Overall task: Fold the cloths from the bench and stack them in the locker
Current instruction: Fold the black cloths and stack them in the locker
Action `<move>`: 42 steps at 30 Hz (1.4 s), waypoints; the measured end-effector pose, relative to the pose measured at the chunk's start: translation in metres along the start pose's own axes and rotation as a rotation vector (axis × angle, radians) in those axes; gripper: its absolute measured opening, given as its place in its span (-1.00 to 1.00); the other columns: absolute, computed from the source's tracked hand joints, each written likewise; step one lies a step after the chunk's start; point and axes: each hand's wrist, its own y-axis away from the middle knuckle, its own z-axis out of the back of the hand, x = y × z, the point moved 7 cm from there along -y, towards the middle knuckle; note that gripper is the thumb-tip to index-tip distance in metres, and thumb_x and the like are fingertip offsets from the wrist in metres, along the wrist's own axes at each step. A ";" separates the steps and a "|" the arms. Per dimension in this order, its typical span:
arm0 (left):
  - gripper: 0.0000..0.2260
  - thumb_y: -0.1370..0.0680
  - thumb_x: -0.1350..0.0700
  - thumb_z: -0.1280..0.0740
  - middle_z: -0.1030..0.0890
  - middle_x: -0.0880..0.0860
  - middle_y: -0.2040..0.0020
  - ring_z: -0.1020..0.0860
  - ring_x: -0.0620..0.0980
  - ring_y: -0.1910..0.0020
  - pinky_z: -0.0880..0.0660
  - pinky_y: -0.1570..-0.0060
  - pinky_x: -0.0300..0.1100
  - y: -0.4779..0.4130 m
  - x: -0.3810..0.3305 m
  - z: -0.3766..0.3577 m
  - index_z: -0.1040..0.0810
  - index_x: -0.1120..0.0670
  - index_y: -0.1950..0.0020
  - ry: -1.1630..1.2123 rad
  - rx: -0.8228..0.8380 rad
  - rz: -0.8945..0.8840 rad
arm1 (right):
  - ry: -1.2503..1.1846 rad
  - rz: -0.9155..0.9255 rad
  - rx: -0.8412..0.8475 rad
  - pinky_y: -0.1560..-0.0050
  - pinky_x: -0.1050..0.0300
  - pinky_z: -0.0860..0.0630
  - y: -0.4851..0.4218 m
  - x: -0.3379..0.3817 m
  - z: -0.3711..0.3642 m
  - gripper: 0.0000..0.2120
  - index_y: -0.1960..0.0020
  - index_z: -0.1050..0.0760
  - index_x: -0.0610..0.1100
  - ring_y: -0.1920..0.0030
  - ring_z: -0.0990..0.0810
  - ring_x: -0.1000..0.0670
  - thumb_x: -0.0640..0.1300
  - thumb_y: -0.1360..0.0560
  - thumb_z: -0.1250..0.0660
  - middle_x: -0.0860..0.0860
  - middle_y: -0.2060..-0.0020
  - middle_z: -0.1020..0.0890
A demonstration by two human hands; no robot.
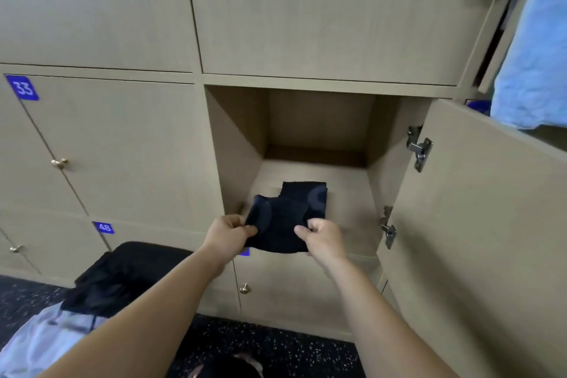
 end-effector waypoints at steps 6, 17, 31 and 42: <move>-0.83 -0.55 0.23 -0.38 -0.60 0.20 0.12 -0.56 0.09 0.13 -0.55 0.12 -0.13 -0.059 -0.027 -0.041 -0.56 0.34 -0.03 -0.003 0.004 -0.047 | -0.037 -0.062 -0.064 -0.20 -0.16 -0.52 -0.060 -0.015 0.034 -0.75 -0.16 -0.57 -0.27 -0.13 -0.60 -0.21 -0.19 -0.52 -0.36 -0.19 -0.10 -0.64; -0.84 -0.58 0.23 -0.34 -0.66 0.19 -0.01 -0.61 0.06 0.01 -0.53 0.09 -0.21 -0.139 -0.049 -0.076 -0.59 0.30 -0.10 0.028 0.062 -0.100 | -0.016 -0.043 -0.192 -0.24 0.00 -0.51 -0.146 -0.018 0.056 -0.68 -0.23 -0.56 -0.24 -0.12 -0.60 -0.06 -0.20 -0.50 -0.42 -0.10 -0.09 -0.65; -0.94 -0.56 0.22 -0.38 -0.67 0.06 0.06 -0.63 0.03 0.00 -0.57 0.04 -0.18 -0.162 -0.020 -0.088 -0.62 0.10 -0.01 0.008 0.050 -0.126 | -0.012 -0.017 -0.223 -0.20 0.05 -0.53 -0.161 -0.048 0.043 -0.69 -0.21 -0.57 -0.23 -0.07 -0.63 -0.04 -0.19 -0.48 -0.44 -0.07 -0.02 -0.66; -0.58 -0.63 0.10 -0.26 -0.35 0.05 -0.48 -0.29 0.02 -0.45 -0.17 -0.44 -0.19 -0.149 -0.054 -0.102 -0.35 0.11 -0.49 -0.589 -0.024 -0.589 | 0.836 0.476 -0.153 -0.48 0.08 -0.10 -0.140 0.014 0.015 -0.52 -0.51 -0.24 -0.14 -0.50 -0.19 -0.03 0.00 -0.64 -0.13 -0.06 -0.48 -0.30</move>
